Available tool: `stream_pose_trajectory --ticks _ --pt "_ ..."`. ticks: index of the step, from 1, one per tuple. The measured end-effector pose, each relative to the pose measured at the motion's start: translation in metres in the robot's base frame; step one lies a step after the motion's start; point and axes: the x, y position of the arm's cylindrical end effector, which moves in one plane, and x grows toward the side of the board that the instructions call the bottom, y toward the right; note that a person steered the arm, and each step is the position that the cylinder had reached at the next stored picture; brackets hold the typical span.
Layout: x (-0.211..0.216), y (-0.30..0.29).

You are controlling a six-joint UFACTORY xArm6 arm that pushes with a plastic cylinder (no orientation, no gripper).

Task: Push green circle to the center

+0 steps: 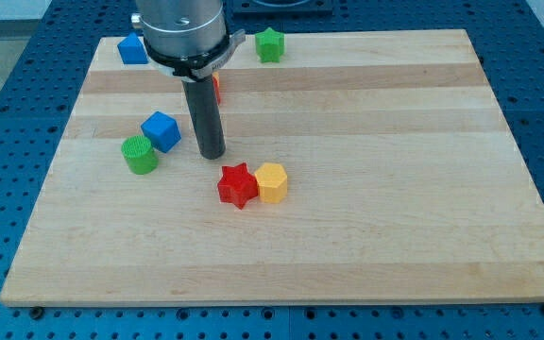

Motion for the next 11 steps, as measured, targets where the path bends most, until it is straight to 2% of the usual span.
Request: stream_pose_trajectory --ticks 1,2,4,5,6,7,8,9,10,11 --pt "0.018 -0.008" --pt "0.026 -0.040" --pt "0.092 -0.126" --pt "0.080 -0.179" --pt "0.033 -0.204" --pt "0.000 -0.163" --pt "-0.007 -0.061" --pt "-0.007 -0.017" --pt "-0.007 -0.038" --pt "0.011 -0.059"
